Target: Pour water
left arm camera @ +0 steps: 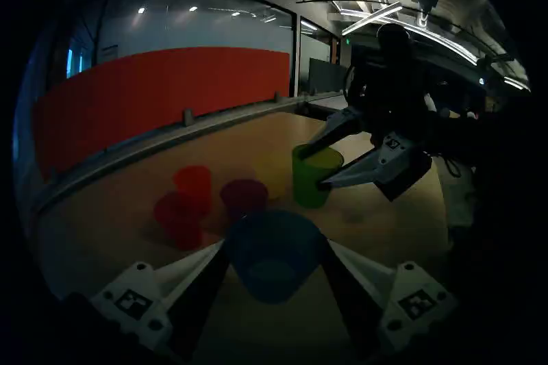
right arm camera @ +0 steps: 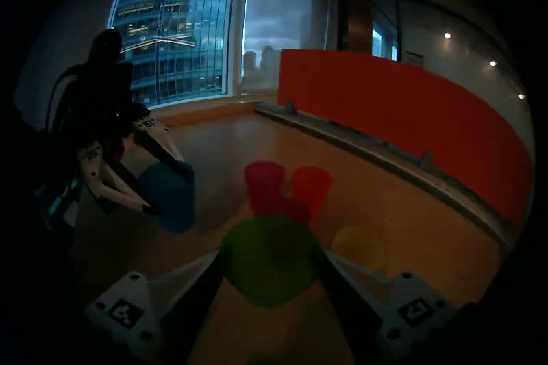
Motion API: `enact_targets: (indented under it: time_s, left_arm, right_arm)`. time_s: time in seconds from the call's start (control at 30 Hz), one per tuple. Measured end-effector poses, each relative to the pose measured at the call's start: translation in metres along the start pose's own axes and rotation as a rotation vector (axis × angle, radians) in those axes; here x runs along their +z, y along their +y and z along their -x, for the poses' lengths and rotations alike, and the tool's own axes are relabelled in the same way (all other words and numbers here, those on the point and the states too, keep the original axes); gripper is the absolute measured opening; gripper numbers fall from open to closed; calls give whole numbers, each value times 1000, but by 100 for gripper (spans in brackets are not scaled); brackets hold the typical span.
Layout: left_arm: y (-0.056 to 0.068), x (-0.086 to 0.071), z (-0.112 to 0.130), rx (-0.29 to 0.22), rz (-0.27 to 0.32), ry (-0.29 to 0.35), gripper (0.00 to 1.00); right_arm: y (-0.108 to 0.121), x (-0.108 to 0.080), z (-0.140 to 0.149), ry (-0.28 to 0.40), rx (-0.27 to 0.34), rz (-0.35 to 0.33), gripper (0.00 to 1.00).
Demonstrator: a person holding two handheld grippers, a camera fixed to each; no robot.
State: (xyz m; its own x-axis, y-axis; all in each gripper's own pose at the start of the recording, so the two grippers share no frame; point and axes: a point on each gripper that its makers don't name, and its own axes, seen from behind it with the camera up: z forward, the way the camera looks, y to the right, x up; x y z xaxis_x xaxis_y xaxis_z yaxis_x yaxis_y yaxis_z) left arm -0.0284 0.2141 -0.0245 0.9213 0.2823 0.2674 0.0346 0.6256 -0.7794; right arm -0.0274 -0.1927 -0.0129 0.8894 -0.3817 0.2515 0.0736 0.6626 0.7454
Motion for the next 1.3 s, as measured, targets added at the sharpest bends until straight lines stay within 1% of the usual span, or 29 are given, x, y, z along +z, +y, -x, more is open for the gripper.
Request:
enact_targets:
  time_s: [0.4,0.63,0.77,1.0,1.3]
  left_arm:
    - [0,-14,-43,-8,-32,125,89]
    - [-4,-19,-63,-22,-44,184,89]
    - [-8,-21,-71,-27,-52,209,89]
    - [-10,-22,-82,-42,-56,244,89]
    - [-12,-25,-91,-52,-63,269,89]
  right_arm:
    - [1,-21,-42,110,-11,36,93]
    - [1,-27,-62,174,-14,43,93]
    - [2,-29,-73,213,-19,48,93]
    - [-2,-28,-86,265,-38,53,93]
    - [-2,-29,-103,329,-40,67,93]
